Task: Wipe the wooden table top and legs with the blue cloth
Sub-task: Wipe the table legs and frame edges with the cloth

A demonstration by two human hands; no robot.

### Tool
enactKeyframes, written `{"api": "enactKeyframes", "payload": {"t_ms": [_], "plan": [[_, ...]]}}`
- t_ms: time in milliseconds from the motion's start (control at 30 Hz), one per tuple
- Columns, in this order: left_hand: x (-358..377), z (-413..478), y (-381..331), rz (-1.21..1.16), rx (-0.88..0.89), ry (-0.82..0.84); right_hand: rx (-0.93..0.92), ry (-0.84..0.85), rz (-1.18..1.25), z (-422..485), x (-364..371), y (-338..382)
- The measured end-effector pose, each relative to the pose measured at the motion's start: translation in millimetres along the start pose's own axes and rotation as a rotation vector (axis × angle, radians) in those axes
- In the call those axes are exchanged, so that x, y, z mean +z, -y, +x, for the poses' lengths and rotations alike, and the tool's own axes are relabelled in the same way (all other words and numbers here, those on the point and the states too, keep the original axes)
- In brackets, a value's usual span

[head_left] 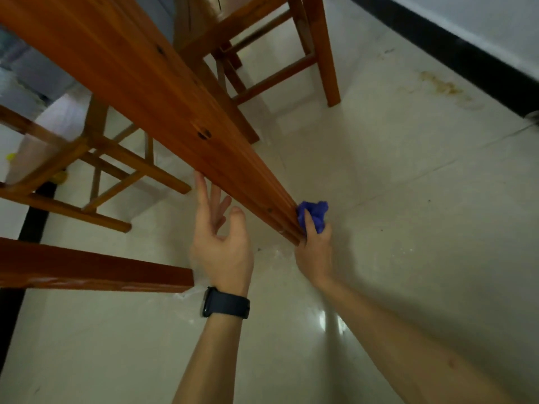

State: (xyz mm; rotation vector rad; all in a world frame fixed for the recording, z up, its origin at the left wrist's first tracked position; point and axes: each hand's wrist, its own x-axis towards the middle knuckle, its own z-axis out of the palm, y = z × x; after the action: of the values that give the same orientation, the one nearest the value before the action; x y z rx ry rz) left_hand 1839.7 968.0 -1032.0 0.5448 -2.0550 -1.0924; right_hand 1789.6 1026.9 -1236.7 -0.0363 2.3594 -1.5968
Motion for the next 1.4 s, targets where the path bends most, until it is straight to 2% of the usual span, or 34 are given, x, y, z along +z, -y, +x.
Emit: {"api": "enactKeyframes", "payload": {"t_ms": [67,133,200,233,300,367,400,433,500,567,600,633,667,700,733,800,867,967,1067,1100,1133,1200,1267,1333,1400], "plan": [[-2.2,-1.1,-2.0,-0.013,0.008,0.018,0.179,0.147,-0.126,7.6,-8.0,-19.4],[-4.0,0.6,-0.3,-0.009,-0.001,0.036,0.35,0.236,-0.097,18.3,-29.1,-21.4],[-3.5,5.7,3.5,-0.015,-0.055,0.052,0.374,0.056,0.022,23.0,-40.4,-15.1],[-2.4,8.5,4.9,-0.033,-0.093,0.065,0.315,-0.092,0.076,16.9,-41.2,-8.1],[0.0,13.4,6.4,-0.098,-0.151,0.108,-0.002,-0.364,0.112,-7.2,-39.3,16.0],[-0.6,18.7,8.0,-0.157,-0.206,0.143,-0.406,-0.386,0.014,-25.1,-32.9,33.8],[-2.6,21.8,10.0,-0.184,-0.241,0.154,-0.559,-0.321,-0.062,-25.1,-28.8,34.9],[-5.1,25.2,12.8,-0.207,-0.274,0.164,-0.621,-0.279,-0.136,-19.0,-24.8,34.0],[-12.2,31.1,19.0,-0.237,-0.322,0.203,-0.554,-0.143,-0.171,-6.5,-18.5,25.2],[-18.4,35.3,22.8,-0.268,-0.346,0.267,-0.542,0.053,-0.507,-4.3,-16.1,-1.0],[-20.8,36.8,24.2,-0.285,-0.353,0.299,-0.451,0.203,-0.632,-5.2,-18.9,-20.2],[-23.2,37.7,26.3,-0.302,-0.355,0.324,-0.275,0.321,-0.674,-7.6,-23.7,-36.8],[-25.2,38.3,29.4,-0.315,-0.358,0.338,-0.134,0.373,-0.694,-10.3,-29.6,-51.0],[-26.9,39.1,32.9,-0.324,-0.363,0.353,-0.076,0.352,-0.682,-12.3,-32.6,-58.8],[-27.5,39.9,35.9,-0.331,-0.369,0.374,-0.116,0.287,-0.658,-17.1,-33.5,-62.0],[-27.5,41.5,40.6,-0.351,-0.377,0.403,-0.299,0.13,-0.494,-27.8,-27.0,-54.7],[-25.7,44.6,44.0,-0.381,-0.402,0.4,-0.547,-0.008,-0.485,-33.9,-17.3,-39.0],[-23.9,47.0,50.1,-0.402,-0.421,0.387,-0.651,-0.049,-0.608,-20.2,-6.9,-15.4],[-26.2,45.1,53.0,-0.384,-0.418,0.436,-0.56,0.157,-0.848,-6.4,-8.4,-29.6],[-26.8,44.2,53.5,-0.377,-0.414,0.455,-0.434,0.212,-0.839,-6.3,-12.4,-41.0],[-27.7,42.7,53.6,-0.373,-0.409,0.466,-0.255,0.201,-0.757,-8.7,-17.5,-45.6],[-28.1,41.2,52.6,-0.375,-0.398,0.488,0.121,0.066,-0.562,-3.8,-19.6,-62.9],[-27.5,42.5,53.6,-0.387,-0.407,0.497,0.426,0.045,-0.267,3.0,-12.1,-77.0],[-27.1,44.1,54.9,-0.413,-0.427,0.475,0.544,0.069,0.129,11.3,2.9,-81.7],[-27.3,44.4,53.3,-0.436,-0.434,0.455,0.581,0.067,0.461,8.0,14.5,-52.0]]}}
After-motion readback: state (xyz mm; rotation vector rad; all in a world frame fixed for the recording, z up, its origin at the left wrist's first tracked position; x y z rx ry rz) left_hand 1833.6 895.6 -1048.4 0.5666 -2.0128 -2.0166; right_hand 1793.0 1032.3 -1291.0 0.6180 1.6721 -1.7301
